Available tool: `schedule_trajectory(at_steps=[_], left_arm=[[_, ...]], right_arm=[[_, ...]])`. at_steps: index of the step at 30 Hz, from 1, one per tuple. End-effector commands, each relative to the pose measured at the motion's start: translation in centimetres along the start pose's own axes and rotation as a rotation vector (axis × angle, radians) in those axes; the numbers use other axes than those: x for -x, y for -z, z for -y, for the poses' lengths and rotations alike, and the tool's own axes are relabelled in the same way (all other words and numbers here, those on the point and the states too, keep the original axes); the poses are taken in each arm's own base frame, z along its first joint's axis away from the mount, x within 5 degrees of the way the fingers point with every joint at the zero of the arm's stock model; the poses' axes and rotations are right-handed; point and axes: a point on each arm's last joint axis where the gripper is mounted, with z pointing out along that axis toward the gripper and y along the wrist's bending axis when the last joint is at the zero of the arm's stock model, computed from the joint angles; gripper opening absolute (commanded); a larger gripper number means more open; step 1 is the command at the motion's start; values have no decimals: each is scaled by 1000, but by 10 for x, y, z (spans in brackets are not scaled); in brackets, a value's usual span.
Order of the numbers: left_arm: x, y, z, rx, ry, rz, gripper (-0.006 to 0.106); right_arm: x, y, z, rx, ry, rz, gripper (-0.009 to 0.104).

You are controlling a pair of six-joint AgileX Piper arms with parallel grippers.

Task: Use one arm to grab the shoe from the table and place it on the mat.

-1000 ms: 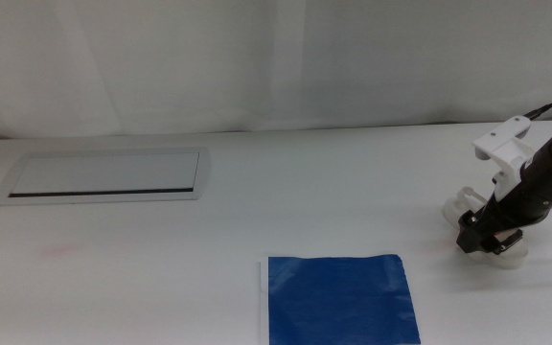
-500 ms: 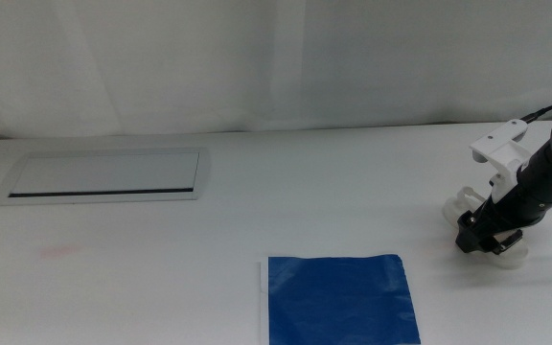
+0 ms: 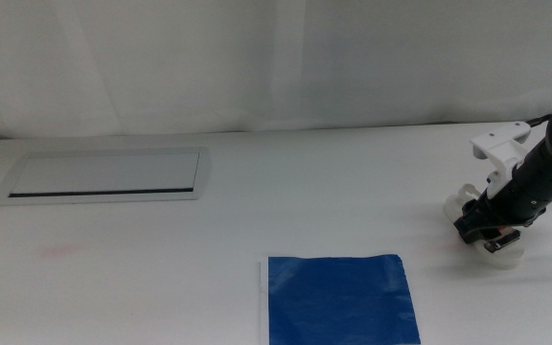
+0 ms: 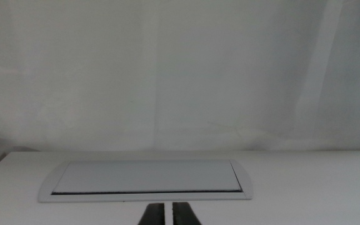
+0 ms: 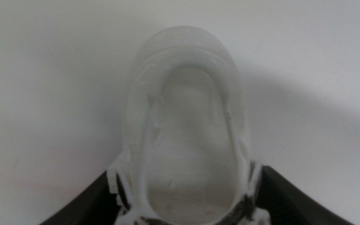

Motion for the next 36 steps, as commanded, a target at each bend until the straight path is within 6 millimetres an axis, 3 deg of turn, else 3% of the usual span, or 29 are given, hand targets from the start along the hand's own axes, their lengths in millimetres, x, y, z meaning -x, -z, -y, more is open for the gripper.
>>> schedule_trajectory(at_steps=[1,5,10,16,17,22,30,36], left_arm=[[-11,-1,-1,5,8,-17,-2],[-11,-1,-1,5,8,-17,-2],[-11,-1,-1,5,8,-17,-2],[-11,-1,-1,5,8,-17,-2],[-11,-1,-1,5,8,-17,-2],[-11,-1,-1,5,8,-17,-2],[-11,-1,-1,5,8,-17,-2],[-11,-1,-1,5,8,-17,-2]], right_arm=[[0,-4,2,4,-84,-39,-2],[12,13,8,-25,-297,-65,-2],[21,52,13,-80,-542,-55,-2],[20,103,7,-69,-804,13,-2],[20,121,2,-33,-875,60,-2],[16,153,-6,19,-1015,140,-2],[6,166,-13,40,-1130,77,-2],[5,174,-13,36,-1317,106,-2]])
